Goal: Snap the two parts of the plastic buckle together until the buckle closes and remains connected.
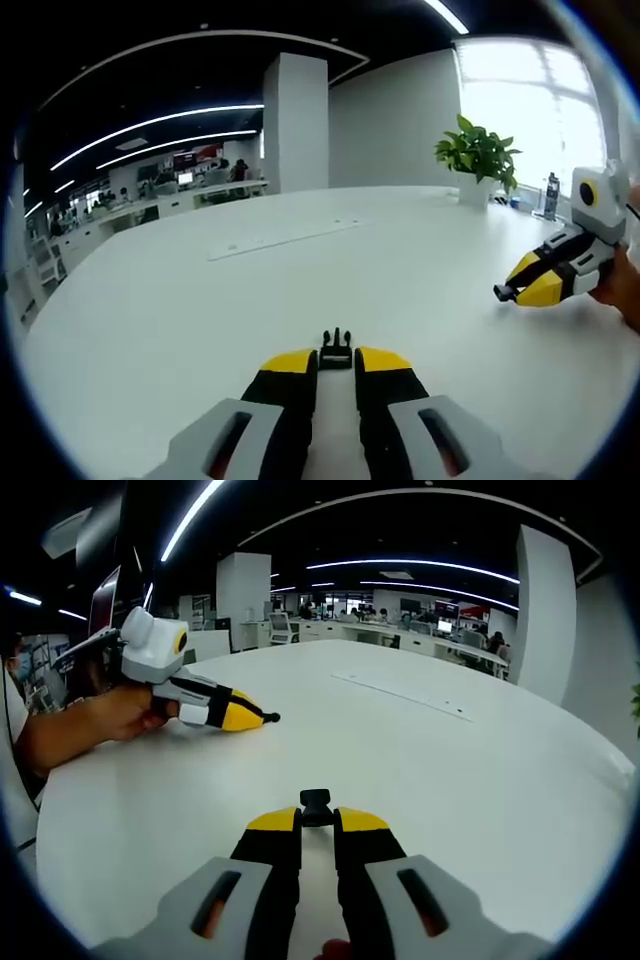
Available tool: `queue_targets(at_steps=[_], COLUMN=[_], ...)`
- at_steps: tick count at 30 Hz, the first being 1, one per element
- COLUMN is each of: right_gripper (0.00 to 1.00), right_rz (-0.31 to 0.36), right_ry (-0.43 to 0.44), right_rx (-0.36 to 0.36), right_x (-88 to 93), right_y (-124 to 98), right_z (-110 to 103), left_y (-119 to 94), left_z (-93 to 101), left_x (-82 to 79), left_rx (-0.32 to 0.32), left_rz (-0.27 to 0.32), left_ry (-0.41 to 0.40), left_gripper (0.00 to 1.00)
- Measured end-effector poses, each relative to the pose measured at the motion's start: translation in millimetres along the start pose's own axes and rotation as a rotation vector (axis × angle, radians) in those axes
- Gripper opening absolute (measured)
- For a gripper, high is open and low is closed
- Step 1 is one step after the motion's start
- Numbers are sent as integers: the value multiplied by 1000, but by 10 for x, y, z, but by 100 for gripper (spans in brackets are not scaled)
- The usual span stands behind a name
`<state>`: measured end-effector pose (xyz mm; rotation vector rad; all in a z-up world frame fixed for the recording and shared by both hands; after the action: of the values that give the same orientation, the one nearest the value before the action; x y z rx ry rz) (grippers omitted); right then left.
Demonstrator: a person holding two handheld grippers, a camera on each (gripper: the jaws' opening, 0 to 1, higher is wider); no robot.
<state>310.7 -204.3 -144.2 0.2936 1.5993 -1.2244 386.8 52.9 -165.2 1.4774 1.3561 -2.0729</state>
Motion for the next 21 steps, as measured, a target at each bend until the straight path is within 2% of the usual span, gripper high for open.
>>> queue_targets(at_steps=[21], right_gripper=[13], right_rz=[4], right_ry=[0], right_rx=[0], right_x=[-13], right_y=[-9], right_z=[-8], left_y=[17], left_z=[-15], left_x=[0], left_rx=[11], left_rz=[4], left_ry=[-1], left_gripper=[12])
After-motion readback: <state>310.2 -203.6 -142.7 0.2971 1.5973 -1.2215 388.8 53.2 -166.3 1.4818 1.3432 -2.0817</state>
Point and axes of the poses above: the point that each gripper's makers call its tool centre point, and the gripper's own axes: y roughly forward along the fingers, z roughly to its right, x roughly out of its underside, the point moved 10 cm from there along -y, roughly backward along the fingers, and after that the axes turned 7 degrees about -z, right-handed, at the moved point
